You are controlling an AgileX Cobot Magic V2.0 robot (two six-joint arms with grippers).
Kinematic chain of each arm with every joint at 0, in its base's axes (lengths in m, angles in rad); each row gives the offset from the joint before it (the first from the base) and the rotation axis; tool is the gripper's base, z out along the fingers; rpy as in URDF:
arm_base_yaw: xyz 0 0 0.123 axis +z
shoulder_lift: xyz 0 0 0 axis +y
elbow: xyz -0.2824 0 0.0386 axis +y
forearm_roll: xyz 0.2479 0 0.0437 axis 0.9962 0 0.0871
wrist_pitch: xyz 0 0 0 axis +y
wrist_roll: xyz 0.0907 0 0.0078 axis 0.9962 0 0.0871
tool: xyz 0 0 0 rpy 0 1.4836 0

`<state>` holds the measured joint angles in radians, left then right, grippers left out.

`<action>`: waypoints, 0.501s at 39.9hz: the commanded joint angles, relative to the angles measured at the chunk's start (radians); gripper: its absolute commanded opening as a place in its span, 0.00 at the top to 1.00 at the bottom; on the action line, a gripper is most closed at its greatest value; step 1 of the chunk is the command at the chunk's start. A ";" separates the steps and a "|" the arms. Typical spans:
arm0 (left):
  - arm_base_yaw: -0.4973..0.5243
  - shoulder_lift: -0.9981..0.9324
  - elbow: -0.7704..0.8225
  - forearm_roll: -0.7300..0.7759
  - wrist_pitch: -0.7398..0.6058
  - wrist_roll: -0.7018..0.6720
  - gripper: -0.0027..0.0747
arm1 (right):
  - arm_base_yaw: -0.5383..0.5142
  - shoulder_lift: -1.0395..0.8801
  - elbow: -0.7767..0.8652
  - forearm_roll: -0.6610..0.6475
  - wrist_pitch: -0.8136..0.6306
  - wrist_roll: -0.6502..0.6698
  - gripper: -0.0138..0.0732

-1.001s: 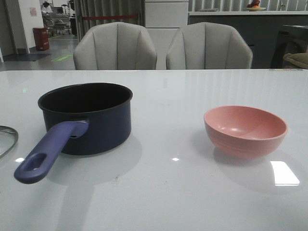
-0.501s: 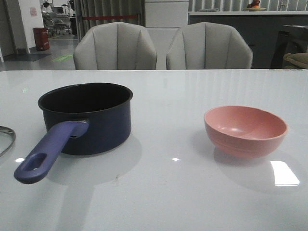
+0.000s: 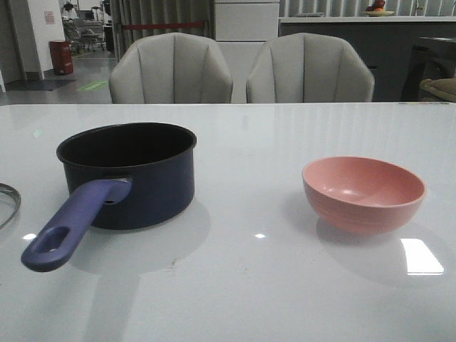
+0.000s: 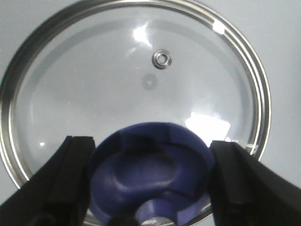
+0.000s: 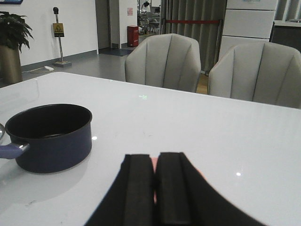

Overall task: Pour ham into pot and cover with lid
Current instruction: 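Grasp the purple knob of the glass lid on the table with the left gripper, then lift the glass lid and carry it over the saucepan with the left gripper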

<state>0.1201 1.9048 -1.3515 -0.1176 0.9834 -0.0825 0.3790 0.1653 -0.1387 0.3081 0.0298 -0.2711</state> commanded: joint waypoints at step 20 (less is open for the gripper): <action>-0.025 -0.191 -0.207 -0.056 0.073 0.018 0.80 | 0.000 0.009 -0.029 0.007 -0.086 -0.010 0.66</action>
<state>0.1155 1.7854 -1.4831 -0.1368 1.0572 -0.0763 0.3790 0.1653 -0.1387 0.3094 0.0298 -0.2711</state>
